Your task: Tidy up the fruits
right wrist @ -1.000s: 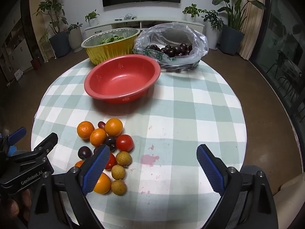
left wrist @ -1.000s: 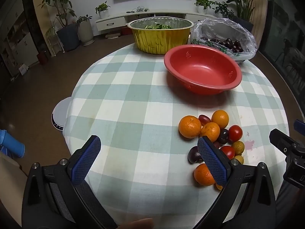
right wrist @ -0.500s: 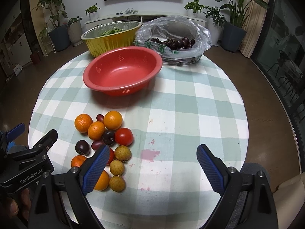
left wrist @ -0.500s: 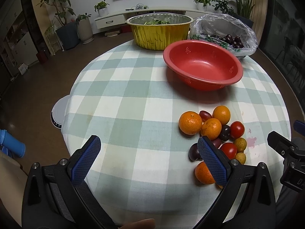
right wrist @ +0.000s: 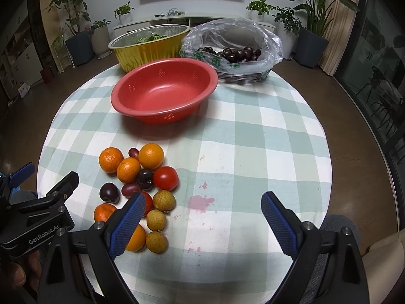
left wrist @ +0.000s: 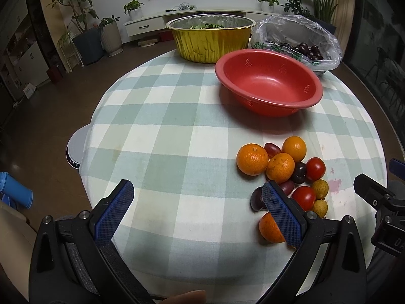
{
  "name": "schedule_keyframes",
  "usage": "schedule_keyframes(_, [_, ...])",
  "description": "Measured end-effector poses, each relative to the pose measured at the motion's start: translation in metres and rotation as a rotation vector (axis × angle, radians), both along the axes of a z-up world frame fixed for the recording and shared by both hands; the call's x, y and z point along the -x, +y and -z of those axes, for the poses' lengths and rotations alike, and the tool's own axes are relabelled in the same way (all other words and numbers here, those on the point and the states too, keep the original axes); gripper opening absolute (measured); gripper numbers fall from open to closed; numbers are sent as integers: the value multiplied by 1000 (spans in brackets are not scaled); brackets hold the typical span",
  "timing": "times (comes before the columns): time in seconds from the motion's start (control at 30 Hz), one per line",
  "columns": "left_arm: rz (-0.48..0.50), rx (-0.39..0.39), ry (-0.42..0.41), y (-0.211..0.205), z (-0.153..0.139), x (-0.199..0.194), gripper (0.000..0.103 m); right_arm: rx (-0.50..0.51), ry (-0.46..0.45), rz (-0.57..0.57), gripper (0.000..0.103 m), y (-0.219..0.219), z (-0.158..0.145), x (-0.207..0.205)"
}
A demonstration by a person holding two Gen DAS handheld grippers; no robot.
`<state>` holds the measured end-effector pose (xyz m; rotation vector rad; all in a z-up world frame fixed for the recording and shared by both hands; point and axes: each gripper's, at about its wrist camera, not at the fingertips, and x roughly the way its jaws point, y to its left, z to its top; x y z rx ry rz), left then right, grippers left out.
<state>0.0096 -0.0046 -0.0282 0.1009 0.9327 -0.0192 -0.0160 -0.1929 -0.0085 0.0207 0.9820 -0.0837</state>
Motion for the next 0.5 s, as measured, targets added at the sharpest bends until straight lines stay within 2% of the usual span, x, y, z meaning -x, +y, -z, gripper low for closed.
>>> schedule_keyframes(0.5, [2,2,2,-1,3,1,103,0,2,-1,94,1,2,0])
